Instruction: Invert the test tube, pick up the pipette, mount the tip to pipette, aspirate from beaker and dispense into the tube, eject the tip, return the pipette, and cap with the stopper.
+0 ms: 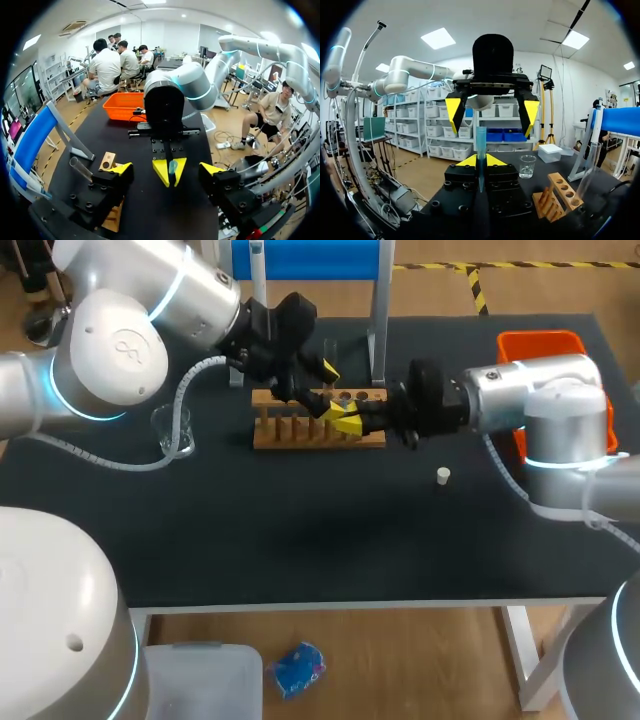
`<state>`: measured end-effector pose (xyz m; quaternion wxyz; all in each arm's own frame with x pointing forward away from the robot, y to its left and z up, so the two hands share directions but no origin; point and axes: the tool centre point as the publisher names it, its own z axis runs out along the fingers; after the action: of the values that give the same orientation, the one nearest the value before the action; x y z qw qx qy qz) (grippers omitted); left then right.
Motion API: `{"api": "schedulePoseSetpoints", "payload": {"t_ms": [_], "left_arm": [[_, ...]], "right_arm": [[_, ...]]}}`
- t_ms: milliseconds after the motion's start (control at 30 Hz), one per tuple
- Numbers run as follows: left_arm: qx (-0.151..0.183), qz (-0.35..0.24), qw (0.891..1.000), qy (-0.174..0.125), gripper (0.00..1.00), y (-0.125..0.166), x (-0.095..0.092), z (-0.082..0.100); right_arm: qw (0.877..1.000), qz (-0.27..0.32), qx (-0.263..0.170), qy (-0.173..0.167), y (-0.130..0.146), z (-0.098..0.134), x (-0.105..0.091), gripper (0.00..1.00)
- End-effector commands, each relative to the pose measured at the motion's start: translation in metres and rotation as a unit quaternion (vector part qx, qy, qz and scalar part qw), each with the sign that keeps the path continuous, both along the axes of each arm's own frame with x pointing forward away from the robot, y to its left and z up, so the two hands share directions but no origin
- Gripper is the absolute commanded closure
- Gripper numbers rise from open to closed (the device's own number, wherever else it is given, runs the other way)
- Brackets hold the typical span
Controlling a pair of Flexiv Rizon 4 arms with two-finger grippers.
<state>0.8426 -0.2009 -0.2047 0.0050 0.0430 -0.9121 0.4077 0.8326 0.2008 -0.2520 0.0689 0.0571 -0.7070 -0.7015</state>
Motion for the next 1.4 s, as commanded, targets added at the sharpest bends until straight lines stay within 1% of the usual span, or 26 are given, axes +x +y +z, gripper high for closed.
{"api": "schedulePoseSetpoints", "payload": {"t_ms": [33, 233, 433, 833, 1400], "left_arm": [[0.001, -0.002, 1.0, 0.001, 0.0, 0.0, 0.001, 0.001], [0.001, -0.002, 1.0, 0.001, 0.0, 0.0, 0.001, 0.001], [0.001, -0.002, 1.0, 0.001, 0.0, 0.0, 0.001, 0.001], [0.001, -0.002, 1.0, 0.001, 0.0, 0.0, 0.001, 0.001], [0.001, -0.002, 1.0, 0.001, 0.0, 0.0, 0.001, 0.001]], "right_arm": [[1.0, -0.004, -0.003, -0.003, -0.024, 0.001, -0.002, 1.0], [1.0, -0.011, 0.005, -0.007, -0.045, 0.002, 0.0, 1.0], [1.0, -0.017, 0.012, -0.01, -0.052, 0.001, 0.003, 1.0], [1.0, -0.021, 0.009, -0.005, -0.056, -0.003, 0.003, 1.0], [1.0, -0.021, 0.01, -0.003, -0.056, -0.003, 0.003, 1.0]]}}
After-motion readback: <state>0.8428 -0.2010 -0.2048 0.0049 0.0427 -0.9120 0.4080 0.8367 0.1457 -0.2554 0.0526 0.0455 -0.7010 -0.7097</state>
